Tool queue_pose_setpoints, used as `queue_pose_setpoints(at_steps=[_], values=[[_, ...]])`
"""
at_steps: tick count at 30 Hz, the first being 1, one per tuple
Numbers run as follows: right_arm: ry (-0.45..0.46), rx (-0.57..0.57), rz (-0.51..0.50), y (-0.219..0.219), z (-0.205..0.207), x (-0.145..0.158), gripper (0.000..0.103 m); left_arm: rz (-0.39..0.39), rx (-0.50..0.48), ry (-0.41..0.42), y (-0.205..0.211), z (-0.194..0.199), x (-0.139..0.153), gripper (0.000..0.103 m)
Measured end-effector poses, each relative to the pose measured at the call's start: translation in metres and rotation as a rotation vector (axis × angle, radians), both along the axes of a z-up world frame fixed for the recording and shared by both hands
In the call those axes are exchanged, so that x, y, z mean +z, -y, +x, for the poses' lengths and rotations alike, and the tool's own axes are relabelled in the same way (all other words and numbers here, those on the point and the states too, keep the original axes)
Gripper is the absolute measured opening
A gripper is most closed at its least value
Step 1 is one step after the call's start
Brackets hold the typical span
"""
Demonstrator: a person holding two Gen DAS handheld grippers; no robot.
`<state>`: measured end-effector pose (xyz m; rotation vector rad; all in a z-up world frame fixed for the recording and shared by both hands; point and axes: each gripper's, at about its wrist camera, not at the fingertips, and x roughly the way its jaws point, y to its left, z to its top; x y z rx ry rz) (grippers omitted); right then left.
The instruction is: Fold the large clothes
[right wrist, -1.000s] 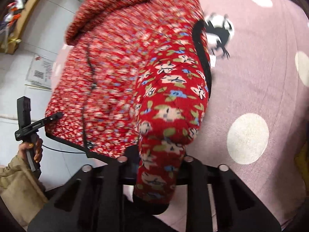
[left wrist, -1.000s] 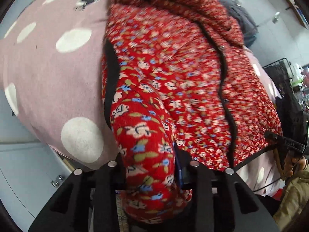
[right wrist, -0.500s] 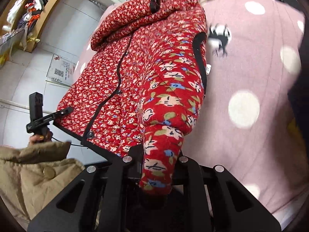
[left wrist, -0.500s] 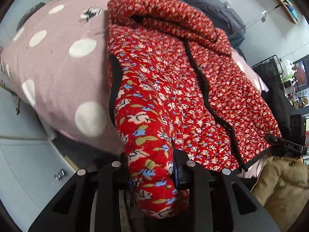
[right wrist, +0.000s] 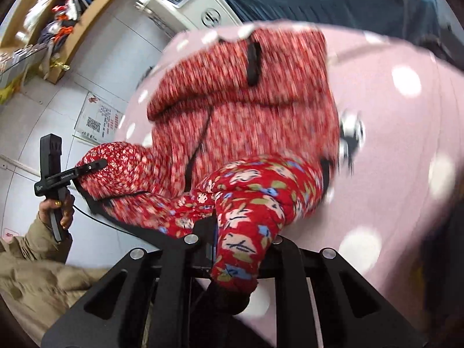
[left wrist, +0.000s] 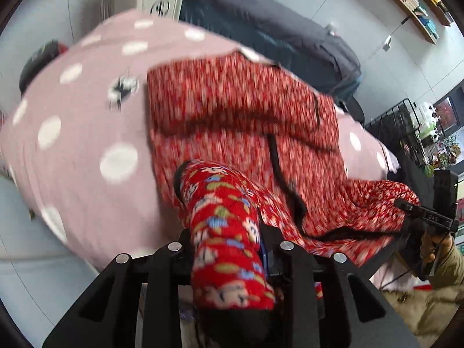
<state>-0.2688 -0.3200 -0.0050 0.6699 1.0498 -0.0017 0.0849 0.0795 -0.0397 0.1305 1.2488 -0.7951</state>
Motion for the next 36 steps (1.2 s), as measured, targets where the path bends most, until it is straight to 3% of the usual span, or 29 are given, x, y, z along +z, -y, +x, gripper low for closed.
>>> queue_pose_setpoints(at_steps=[5, 11, 14, 18, 20, 23, 26, 27, 31, 34, 36], values=[[0.063, -0.028, -0.026, 0.032, 0.066, 0.023, 0.015, -0.033, 0.016, 0.072, 0.033, 0.053, 0.026, 0.028], [0.125, -0.206, 0.115, 0.093, 0.136, 0.029, 0.015, -0.063, 0.103, 0.055, 0.076, 0.131, 0.044, 0.028], [0.127, -0.268, 0.167, 0.117, 0.165, 0.020, 0.015, -0.114, 0.179, -0.059, 0.091, 0.178, 0.031, 0.029], [0.037, -0.324, 0.203, 0.133, 0.189, -0.016, 0.016, -0.128, 0.242, -0.255, 0.098, 0.210, -0.010, 0.037], [-0.002, -0.370, 0.271, 0.142, 0.192, -0.043, 0.016, -0.218, 0.283, -0.377, 0.088, 0.220, -0.029, 0.043], [-0.022, -0.424, 0.303, 0.155, 0.192, -0.064, 0.016, -0.364, 0.318, -0.462, 0.064, 0.226, -0.032, 0.058], [-0.068, -0.428, 0.285, 0.164, 0.201, -0.078, 0.016, -0.424, 0.354, -0.405, 0.037, 0.236, -0.010, 0.077], [-0.078, -0.423, 0.277, 0.165, 0.204, -0.080, 0.016, -0.420, 0.372, -0.353, 0.025, 0.238, 0.002, 0.082], [-0.114, -0.430, 0.263, 0.166, 0.221, -0.098, 0.018, -0.238, 0.354, -0.164, 0.007, 0.231, 0.019, 0.086], [-0.108, -0.468, 0.277, 0.166, 0.225, -0.107, 0.024, -0.109, 0.281, -0.102, 0.011, 0.212, 0.006, 0.086], [-0.071, -0.493, 0.300, 0.161, 0.222, -0.103, 0.039, -0.077, 0.242, -0.073, 0.017, 0.196, -0.003, 0.086]])
